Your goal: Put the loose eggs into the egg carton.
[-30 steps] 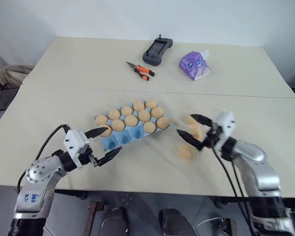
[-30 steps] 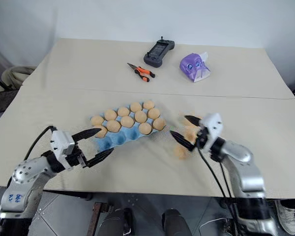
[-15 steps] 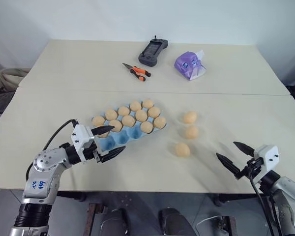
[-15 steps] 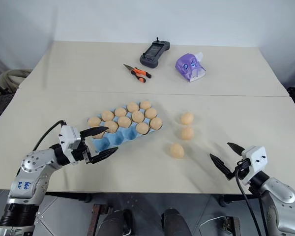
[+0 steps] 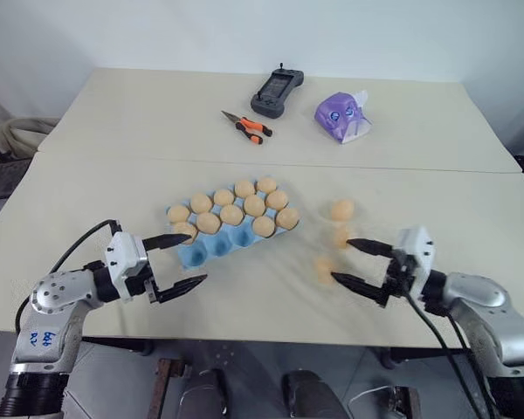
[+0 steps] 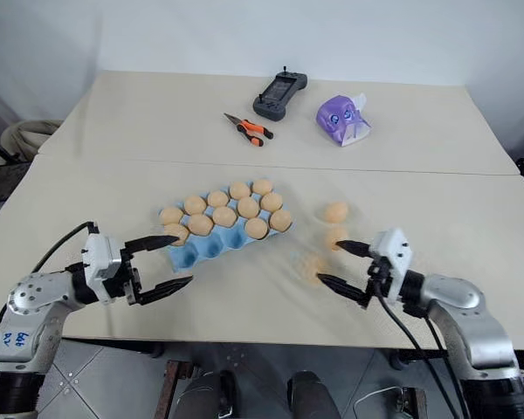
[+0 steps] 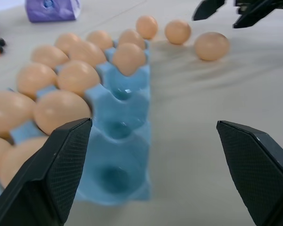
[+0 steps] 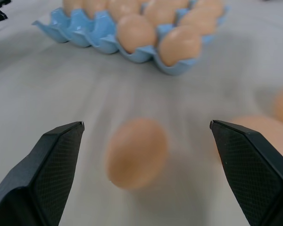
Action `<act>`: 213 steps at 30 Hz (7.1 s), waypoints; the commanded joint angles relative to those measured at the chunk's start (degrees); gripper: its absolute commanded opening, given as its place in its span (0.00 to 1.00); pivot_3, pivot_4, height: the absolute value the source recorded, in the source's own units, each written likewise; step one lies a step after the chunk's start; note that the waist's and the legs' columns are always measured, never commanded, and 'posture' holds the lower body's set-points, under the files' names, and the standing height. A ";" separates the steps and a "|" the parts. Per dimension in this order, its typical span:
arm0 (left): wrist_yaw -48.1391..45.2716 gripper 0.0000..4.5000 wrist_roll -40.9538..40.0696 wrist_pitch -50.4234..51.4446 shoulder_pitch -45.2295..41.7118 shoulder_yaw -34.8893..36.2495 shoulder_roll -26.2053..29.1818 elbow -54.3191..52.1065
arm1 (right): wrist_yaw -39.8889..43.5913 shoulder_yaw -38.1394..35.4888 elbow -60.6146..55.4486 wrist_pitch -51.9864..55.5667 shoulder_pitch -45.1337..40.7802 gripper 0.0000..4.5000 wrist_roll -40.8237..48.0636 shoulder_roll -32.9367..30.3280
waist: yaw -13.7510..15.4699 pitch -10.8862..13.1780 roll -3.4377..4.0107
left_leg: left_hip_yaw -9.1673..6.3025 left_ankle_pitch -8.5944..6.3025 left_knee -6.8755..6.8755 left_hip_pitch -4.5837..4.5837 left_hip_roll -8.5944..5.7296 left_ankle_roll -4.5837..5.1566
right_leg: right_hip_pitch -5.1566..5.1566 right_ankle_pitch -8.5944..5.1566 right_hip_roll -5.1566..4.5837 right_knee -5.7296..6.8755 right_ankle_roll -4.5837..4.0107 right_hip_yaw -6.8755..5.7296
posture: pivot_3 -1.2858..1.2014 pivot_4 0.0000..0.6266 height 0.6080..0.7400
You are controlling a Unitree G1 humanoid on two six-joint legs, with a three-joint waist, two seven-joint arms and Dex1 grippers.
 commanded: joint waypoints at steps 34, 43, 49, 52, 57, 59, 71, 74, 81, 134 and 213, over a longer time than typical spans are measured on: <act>16.33 1.00 -1.53 0.92 16.34 11.46 -6.67 -11.14 | -4.59 20.41 19.55 -6.32 -32.25 0.57 -14.29 26.11 | -0.29 -0.03 -0.08 | -0.01 -0.06 0.01 -0.04 0.04 -0.07 | -0.03 0.00 -0.02 -0.06 -0.04 -0.12 | 0.52 0.24 1.00; 17.74 1.00 -1.69 1.28 17.09 10.73 -6.96 -13.47 | -3.32 17.91 20.81 -9.32 -32.23 1.00 -14.59 25.58 | -0.52 -0.03 -0.08 | 0.03 -0.12 -0.05 -0.04 0.10 -0.16 | -0.09 -0.06 0.04 -0.06 -0.14 -0.10 | 0.52 0.24 1.00; 16.94 1.00 -2.07 3.57 12.20 6.71 -6.13 -13.59 | 0.16 8.98 5.58 -9.78 -20.43 1.00 -6.11 18.76 | 0.09 -0.03 -0.09 | -0.05 -0.16 -0.07 -0.14 0.11 -0.18 | -0.08 -0.08 0.03 -0.18 -0.16 -0.19 | 0.52 0.24 1.00; 15.46 1.00 -1.54 4.34 9.21 4.20 -5.56 -11.96 | -1.99 1.74 1.83 -9.97 -12.37 1.00 -4.94 13.58 | 0.33 -0.03 -0.09 | -0.06 -0.22 -0.03 -0.08 -0.02 -0.08 | 0.13 -0.07 0.03 -0.31 -0.12 -0.22 | 0.52 0.24 1.00; 13.76 1.00 -0.61 4.32 3.67 1.60 -5.25 -6.98 | -9.26 -11.10 1.82 -15.48 -1.41 1.00 -5.91 11.02 | 0.19 -0.03 -0.08 | -0.08 -0.20 -0.04 -0.02 -0.10 -0.11 | 0.17 -0.05 0.06 -0.31 -0.09 -0.20 | 0.52 0.24 1.00; 12.70 1.00 0.10 3.60 1.36 0.30 -5.32 -4.83 | -10.42 -14.67 2.86 -18.35 2.96 1.00 -6.49 10.38 | 0.02 -0.03 -0.07 | -0.07 -0.19 -0.05 0.01 -0.10 -0.15 | 0.15 -0.06 0.12 -0.27 -0.11 -0.17 | 0.52 0.24 1.00; 4.11 1.00 0.58 2.45 -9.14 -4.90 -4.66 4.14 | -11.28 -20.82 5.49 -26.91 20.78 1.00 -6.07 10.04 | -0.67 -0.03 -0.03 | 0.04 -0.17 0.01 0.11 -0.12 -0.13 | 0.24 -0.03 0.19 -0.25 -0.01 -0.05 | 0.52 0.24 1.00; 3.67 1.00 0.64 2.22 -9.67 -5.15 -4.93 4.03 | -11.14 -19.50 5.42 -27.11 19.03 1.00 -5.85 9.95 | -0.52 -0.03 -0.03 | 0.04 -0.11 0.03 0.21 -0.12 -0.09 | 0.25 -0.01 0.19 -0.11 0.01 -0.03 | 0.52 0.24 1.00; 4.78 1.00 0.60 1.87 -7.87 -3.96 -4.98 1.61 | -10.86 -13.51 6.46 -17.89 8.18 1.00 -4.38 8.61 | -0.28 -0.03 -0.03 | -0.05 -0.05 0.02 0.22 -0.06 -0.06 | 0.26 0.01 0.12 0.00 0.01 -0.06 | 0.52 0.24 1.00; 23.83 1.00 -1.98 1.69 18.91 12.54 -11.25 -14.15 | -5.56 22.69 21.40 -5.26 -34.35 0.99 -16.69 32.05 | -0.57 -0.05 -0.15 | 0.04 -0.12 -0.08 -0.16 0.11 -0.31 | -0.44 -0.14 0.06 0.24 -0.30 -0.12 | 0.52 0.24 1.00; 22.40 1.00 -1.37 2.14 17.90 14.40 -10.78 -11.78 | -2.46 17.56 18.94 -2.36 -36.03 0.58 -11.18 30.03 | -2.40 0.00 -0.10 | 0.51 0.15 0.00 -0.09 0.29 -0.20 | -0.70 -0.05 0.11 0.56 -0.06 0.40 | 0.52 0.24 1.00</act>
